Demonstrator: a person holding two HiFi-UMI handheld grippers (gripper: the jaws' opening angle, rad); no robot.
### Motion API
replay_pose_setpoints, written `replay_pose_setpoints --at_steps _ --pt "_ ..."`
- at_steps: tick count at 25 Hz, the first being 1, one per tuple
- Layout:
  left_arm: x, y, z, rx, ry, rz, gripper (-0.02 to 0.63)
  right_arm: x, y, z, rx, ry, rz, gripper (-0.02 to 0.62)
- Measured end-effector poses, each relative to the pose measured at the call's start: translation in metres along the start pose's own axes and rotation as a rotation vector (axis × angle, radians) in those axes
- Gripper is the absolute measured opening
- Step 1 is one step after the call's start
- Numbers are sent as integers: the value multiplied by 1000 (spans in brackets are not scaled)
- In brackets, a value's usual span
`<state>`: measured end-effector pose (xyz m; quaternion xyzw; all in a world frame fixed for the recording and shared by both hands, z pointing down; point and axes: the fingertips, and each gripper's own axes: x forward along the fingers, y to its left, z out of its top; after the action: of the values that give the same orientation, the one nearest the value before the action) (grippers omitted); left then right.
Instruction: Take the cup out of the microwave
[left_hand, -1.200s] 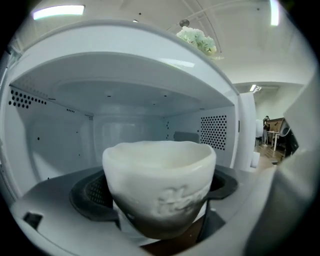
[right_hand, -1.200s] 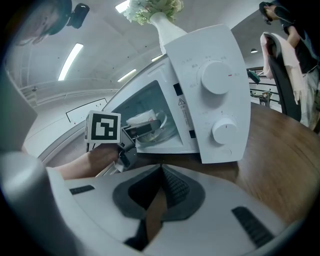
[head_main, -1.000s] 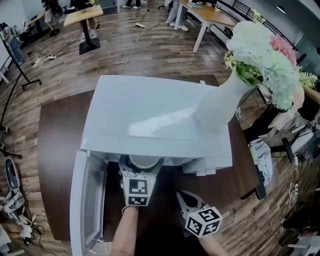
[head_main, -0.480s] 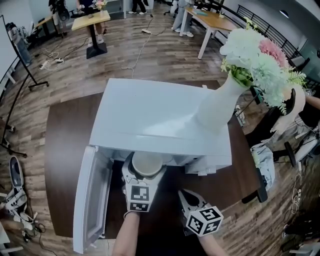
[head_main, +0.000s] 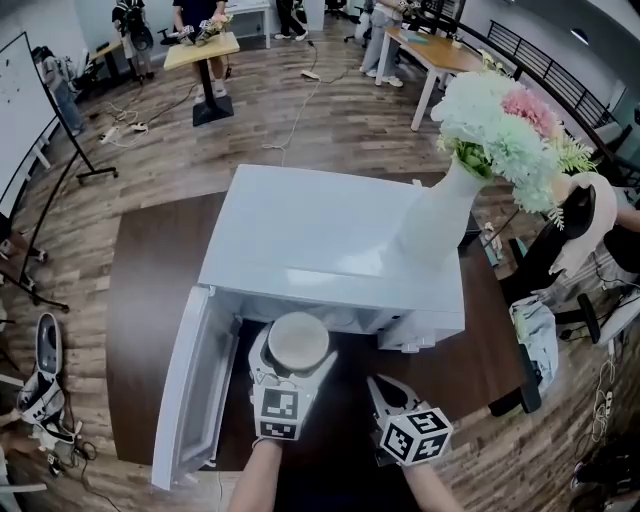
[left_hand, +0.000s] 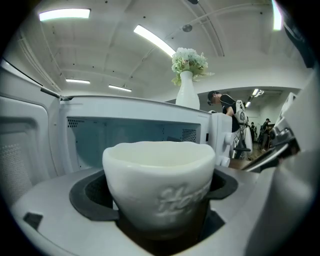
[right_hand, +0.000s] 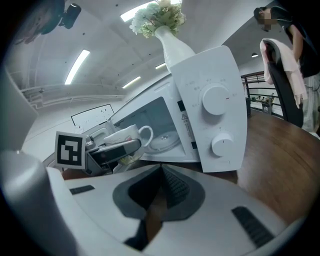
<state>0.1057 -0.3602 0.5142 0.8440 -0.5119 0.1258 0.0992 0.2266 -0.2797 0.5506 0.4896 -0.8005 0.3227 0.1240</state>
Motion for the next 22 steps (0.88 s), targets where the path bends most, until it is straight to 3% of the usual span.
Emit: replay_pose_setpoints --at_steps 10,22 --pt "-41 -6 10 -24 -25 24 505 -7 -2 18 -120 -12 29 -5" --pt "-95 -3 17 -91 -35 54 505 -18 -5 51 -134 -90 15 -6"
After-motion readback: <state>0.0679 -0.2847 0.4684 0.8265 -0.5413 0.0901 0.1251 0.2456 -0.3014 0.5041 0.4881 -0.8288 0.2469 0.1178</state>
